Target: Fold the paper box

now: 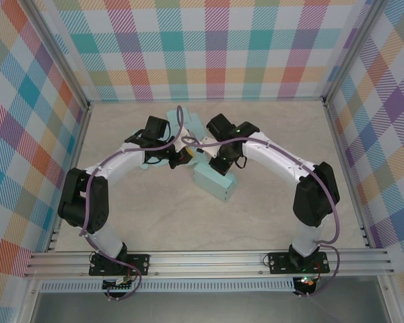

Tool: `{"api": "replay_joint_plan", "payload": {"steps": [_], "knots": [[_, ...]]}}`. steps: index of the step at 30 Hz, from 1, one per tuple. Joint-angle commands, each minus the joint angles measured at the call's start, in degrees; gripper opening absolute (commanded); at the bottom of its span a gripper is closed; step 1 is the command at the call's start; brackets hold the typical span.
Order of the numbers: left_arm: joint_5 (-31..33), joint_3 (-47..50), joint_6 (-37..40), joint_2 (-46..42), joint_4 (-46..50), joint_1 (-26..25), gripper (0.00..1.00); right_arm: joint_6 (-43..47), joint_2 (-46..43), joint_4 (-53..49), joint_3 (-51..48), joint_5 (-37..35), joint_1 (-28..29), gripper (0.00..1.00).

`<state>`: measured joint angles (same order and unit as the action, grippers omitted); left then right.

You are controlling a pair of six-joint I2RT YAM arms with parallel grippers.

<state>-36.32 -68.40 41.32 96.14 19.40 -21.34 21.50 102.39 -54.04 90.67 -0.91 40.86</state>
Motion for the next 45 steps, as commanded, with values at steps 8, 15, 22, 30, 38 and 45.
{"api": "replay_joint_plan", "payload": {"steps": [8,15,22,30,38,45], "knots": [[-2.48,-0.76,-1.48,-0.46,4.43,-1.24,0.35,0.36,-6.33,5.61,-4.95,1.11,0.27,0.0],[-3.38,-3.57,-0.29,2.29,5.73,-1.24,0.3,1.2,-8.31,6.57,-6.83,3.33,0.27,0.0],[-2.34,-4.02,-0.98,1.45,5.09,-1.33,0.33,1.27,-6.29,5.03,-6.04,2.14,0.27,0.0],[-2.55,-3.9,-1.14,-0.03,3.81,-1.33,0.38,1.37,-5.29,4.46,-5.29,2.56,0.27,0.0],[-2.69,-5.9,-0.85,1.66,3.88,-1.33,0.38,1.48,-4.48,3.93,-4.72,3.36,0.27,0.0],[-2.46,-5.94,0.19,2.47,5.83,-1.92,0.24,0.83,-4.56,4.84,-4.89,2.93,0.27,0.0]]}}
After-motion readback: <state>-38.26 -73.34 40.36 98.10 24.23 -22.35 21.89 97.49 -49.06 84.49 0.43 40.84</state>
